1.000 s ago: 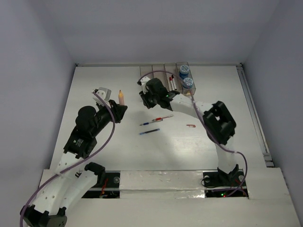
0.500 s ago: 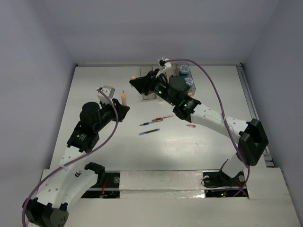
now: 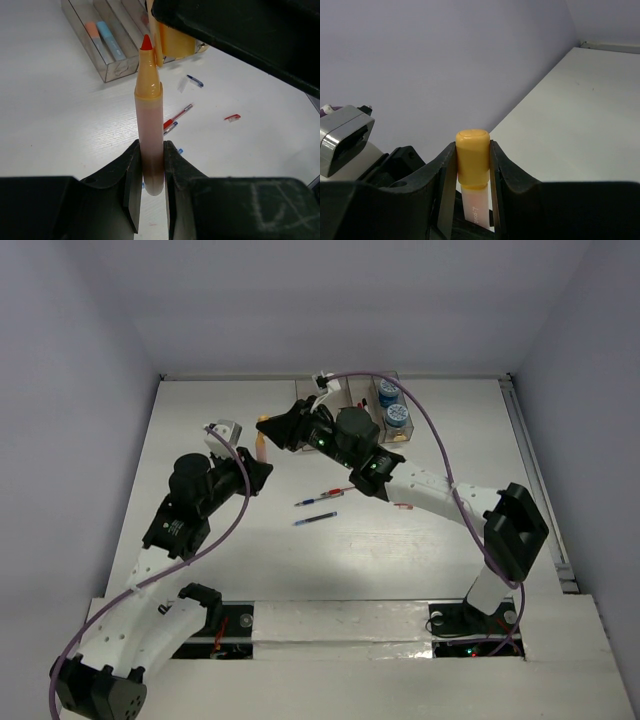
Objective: Sort the stationery into containers
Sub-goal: Close the pen cap on the pen, then place the pen in the storage box.
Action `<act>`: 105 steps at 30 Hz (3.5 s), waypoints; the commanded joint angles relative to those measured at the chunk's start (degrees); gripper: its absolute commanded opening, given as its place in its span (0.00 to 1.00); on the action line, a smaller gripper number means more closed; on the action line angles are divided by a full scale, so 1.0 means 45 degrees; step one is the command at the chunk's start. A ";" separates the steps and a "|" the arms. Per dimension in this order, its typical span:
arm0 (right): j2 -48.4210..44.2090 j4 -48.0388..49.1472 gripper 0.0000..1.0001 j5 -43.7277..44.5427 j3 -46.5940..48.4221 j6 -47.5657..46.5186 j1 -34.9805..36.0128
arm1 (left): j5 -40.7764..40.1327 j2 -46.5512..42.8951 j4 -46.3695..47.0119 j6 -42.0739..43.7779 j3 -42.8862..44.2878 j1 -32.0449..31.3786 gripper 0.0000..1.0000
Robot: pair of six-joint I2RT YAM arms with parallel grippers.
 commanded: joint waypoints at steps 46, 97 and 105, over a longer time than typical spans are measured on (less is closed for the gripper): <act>0.0586 -0.0360 0.00 0.3260 0.0992 -0.1843 0.1976 | -0.0404 -0.0972 0.0910 -0.0043 0.0159 0.0345 0.00; -0.0762 -0.0731 0.00 -0.0002 -0.6644 0.1146 0.3364 | -0.2025 0.1566 0.1671 0.0172 0.5276 0.0228 0.00; -0.0274 -0.0790 0.00 -0.0354 -0.6273 0.1106 0.4086 | -0.2747 0.2621 0.1984 0.0289 0.5882 0.0111 0.00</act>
